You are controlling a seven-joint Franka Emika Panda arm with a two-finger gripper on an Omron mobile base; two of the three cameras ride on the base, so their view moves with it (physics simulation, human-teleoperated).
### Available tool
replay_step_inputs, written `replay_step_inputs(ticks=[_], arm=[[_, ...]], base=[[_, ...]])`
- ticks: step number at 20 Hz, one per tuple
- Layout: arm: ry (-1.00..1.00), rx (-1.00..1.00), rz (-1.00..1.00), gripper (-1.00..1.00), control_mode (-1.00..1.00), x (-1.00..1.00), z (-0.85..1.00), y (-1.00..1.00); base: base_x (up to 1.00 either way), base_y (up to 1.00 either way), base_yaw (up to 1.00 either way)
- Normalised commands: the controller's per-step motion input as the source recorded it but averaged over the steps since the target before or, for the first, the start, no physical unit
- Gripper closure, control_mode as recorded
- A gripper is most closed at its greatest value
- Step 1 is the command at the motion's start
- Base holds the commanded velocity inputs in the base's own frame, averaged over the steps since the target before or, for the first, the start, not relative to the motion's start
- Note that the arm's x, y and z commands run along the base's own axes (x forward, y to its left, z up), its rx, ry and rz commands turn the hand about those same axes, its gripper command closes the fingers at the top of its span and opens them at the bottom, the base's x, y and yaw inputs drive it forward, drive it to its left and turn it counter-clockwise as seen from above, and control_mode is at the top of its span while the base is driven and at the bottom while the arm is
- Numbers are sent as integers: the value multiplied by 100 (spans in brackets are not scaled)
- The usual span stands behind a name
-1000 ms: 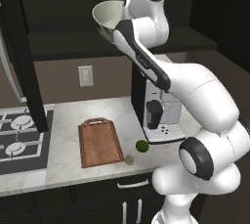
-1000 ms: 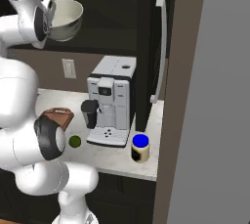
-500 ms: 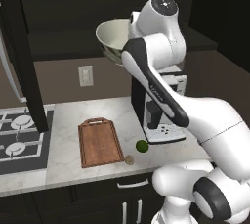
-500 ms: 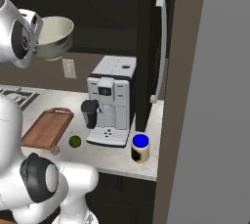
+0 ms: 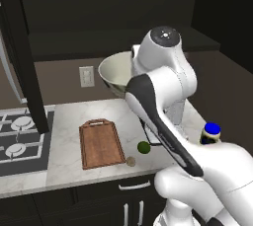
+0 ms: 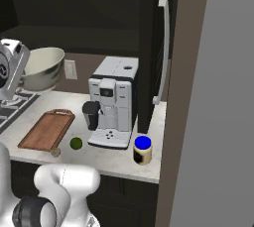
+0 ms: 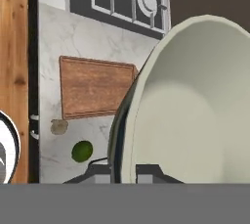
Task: Open the cabinet. Place the bowl and condiment on the counter. Then place the lime and garlic on the cutting board.
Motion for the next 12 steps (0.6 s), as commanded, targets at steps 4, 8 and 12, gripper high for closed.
replay_step_inputs(ticks=[4,8,12], arm=[[8,-14,0,100,-100,-3,-79,56],[13,-11,0,100,-100,55,-65,62],[12,-3,0,100,-100,96,-35,36]], base=[[0,0,0],[0,0,0],[0,0,0]])
